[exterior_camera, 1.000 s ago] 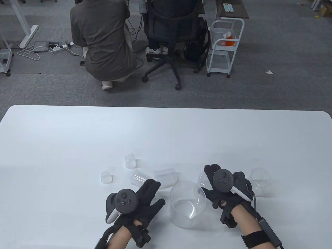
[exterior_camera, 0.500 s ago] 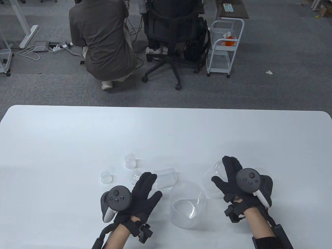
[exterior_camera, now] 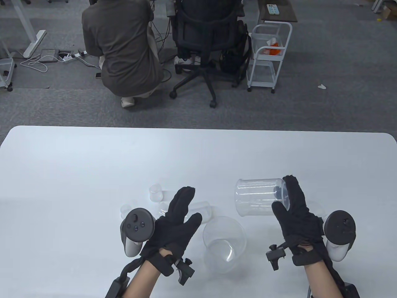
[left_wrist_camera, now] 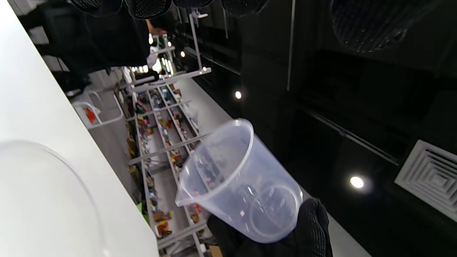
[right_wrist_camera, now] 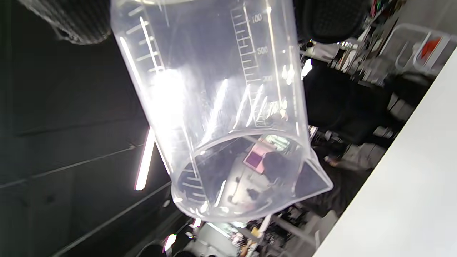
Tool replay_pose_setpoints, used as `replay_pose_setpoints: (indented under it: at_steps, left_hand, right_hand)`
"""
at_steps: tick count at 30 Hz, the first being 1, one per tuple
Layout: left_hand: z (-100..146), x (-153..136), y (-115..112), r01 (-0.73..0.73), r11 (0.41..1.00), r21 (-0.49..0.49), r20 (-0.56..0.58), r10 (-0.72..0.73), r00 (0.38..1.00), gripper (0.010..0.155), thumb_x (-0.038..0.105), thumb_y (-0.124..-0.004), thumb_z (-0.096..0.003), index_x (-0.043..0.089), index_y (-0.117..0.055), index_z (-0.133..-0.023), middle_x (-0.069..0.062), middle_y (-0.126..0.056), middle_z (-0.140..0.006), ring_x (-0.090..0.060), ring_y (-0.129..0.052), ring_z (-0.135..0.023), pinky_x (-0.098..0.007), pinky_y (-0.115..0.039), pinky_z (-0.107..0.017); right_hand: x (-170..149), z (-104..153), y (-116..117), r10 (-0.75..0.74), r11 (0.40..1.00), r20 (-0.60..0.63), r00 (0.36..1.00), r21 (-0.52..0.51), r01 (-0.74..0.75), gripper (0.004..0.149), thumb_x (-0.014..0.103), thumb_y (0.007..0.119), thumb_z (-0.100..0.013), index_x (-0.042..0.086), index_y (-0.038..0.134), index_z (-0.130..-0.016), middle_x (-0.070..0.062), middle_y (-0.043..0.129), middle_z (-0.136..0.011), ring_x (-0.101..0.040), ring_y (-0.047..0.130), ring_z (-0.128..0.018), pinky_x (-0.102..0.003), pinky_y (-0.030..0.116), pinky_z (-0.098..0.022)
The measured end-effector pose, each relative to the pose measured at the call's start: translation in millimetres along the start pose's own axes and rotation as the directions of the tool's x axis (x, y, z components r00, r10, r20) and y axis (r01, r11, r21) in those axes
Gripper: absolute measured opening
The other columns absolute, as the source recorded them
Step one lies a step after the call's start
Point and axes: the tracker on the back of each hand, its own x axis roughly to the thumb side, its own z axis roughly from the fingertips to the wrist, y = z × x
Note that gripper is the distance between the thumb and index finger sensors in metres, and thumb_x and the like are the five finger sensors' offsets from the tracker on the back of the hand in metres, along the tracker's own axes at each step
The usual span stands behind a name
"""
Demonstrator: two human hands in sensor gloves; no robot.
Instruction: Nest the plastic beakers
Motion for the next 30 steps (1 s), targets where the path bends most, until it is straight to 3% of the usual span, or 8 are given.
replay_pose_setpoints:
  at_steps: [6, 12, 15, 18, 23, 30]
  left_hand:
    - [-3.6, 10.7, -26.8, -0.053, 0.997, -0.064, 0.023, 0.054, 0.998, 0.094, 0.07, -0.06, -0.0477, 0.014, -0.012, -0.106, -0.025, -0.01, -0.11, -0.06, -0.025, -0.103, -0.069, -0.047, -0.07]
    - [-1.9, 10.4, -38.2, -0.061, 0.996, -0.068, 0.064, 0.065, 0.996, 0.098, 0.072, -0.055, -0.0482, 0.017, 0.009, -0.098, -0.026, 0.0, -0.106, -0.065, -0.023, -0.101, -0.071, -0.048, -0.07]
    - [-1.8, 6.9, -35.3, -0.115, 0.991, -0.064, 0.064, 0.119, 0.991, 0.089, 0.068, -0.056, -0.0493, 0.028, 0.007, -0.099, -0.025, -0.001, -0.107, -0.065, -0.026, -0.101, -0.07, -0.05, -0.069]
    - [-2.6, 4.4, -29.7, -0.056, 0.996, -0.065, 0.067, 0.061, 0.996, 0.083, 0.066, -0.055, -0.0505, 0.035, 0.004, -0.1, -0.023, 0.0, -0.108, -0.059, -0.036, -0.1, -0.06, -0.059, -0.066]
    - [-9.3, 8.5, -17.9, -0.022, 0.997, -0.07, 0.066, 0.027, 0.997, 0.081, 0.067, -0.062, -0.05, 0.038, -0.01, -0.105, -0.021, -0.016, -0.112, -0.057, -0.046, -0.094, -0.055, -0.063, -0.06]
    - [-21.2, 24.7, -3.3, 0.206, 0.975, -0.08, 0.093, -0.198, 0.976, 0.082, 0.069, -0.068, -0.0478, 0.035, -0.025, -0.108, -0.021, -0.031, -0.112, -0.056, -0.056, -0.087, -0.053, -0.064, -0.058]
  right_hand:
    - [16.6, 8.9, 40.9, -0.184, 0.979, -0.002, 0.983, 0.089, 0.184, 0.087, 0.059, 0.073, -0.047, 0.009, 0.031, -0.104, -0.027, 0.032, -0.112, -0.054, 0.061, -0.093, -0.057, 0.065, -0.062]
    - [18.3, 17.8, 65.9, -0.208, 0.963, -0.04, 0.977, 0.166, 0.212, 0.087, 0.059, 0.07, -0.048, 0.008, 0.026, -0.103, -0.027, 0.028, -0.112, -0.056, 0.059, -0.094, -0.058, 0.065, -0.062]
    - [16.6, 18.0, 66.0, -0.209, 0.96, -0.043, 0.977, 0.183, 0.213, 0.087, 0.059, 0.072, -0.048, 0.008, 0.028, -0.103, -0.027, 0.031, -0.112, -0.056, 0.062, -0.093, -0.058, 0.066, -0.061]
    - [16.7, 18.9, 65.1, -0.192, 0.957, -0.046, 0.98, 0.214, 0.197, 0.087, 0.06, 0.071, -0.048, 0.008, 0.028, -0.103, -0.027, 0.033, -0.112, -0.055, 0.063, -0.093, -0.058, 0.067, -0.061]
    - [12.1, 18.9, 59.7, -0.141, 0.96, -0.064, 0.988, 0.236, 0.152, 0.087, 0.06, 0.071, -0.048, 0.006, 0.03, -0.103, -0.028, 0.039, -0.112, -0.054, 0.062, -0.093, -0.059, 0.065, -0.061]
    - [1.7, 23.2, 45.6, 0.065, 0.955, -0.007, 0.998, 0.29, -0.06, 0.084, 0.06, 0.07, -0.049, 0.008, 0.035, -0.104, -0.025, 0.041, -0.113, -0.053, 0.057, -0.097, -0.062, 0.058, -0.064]
